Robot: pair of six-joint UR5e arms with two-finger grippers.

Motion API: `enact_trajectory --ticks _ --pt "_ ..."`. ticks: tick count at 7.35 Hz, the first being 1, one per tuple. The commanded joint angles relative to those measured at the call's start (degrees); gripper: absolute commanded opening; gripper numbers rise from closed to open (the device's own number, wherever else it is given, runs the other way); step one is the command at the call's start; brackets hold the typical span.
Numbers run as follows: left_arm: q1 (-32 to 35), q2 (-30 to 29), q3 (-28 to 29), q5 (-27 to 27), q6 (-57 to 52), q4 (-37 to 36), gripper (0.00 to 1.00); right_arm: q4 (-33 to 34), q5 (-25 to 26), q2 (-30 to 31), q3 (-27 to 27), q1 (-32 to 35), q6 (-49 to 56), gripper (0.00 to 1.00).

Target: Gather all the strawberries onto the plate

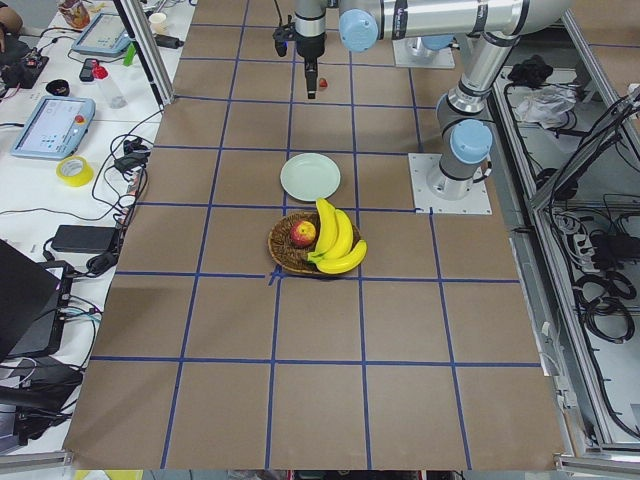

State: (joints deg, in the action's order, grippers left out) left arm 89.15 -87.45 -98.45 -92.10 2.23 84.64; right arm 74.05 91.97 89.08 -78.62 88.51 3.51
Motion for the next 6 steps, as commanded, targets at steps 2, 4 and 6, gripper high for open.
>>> enact_trajectory --ticks 2,4,6 --pt "0.1 0.0 -0.1 -0.2 0.0 0.0 1.00 -0.4 0.1 0.0 0.0 -0.1 0.0 1.00" --pt "0.1 0.0 0.0 0.0 0.0 0.0 1.00 -0.1 0.1 0.3 -0.5 0.0 0.3 1.00" --pt "0.1 0.0 -0.1 0.1 0.1 0.0 1.00 0.0 0.1 0.3 -0.7 -0.1 0.5 1.00"
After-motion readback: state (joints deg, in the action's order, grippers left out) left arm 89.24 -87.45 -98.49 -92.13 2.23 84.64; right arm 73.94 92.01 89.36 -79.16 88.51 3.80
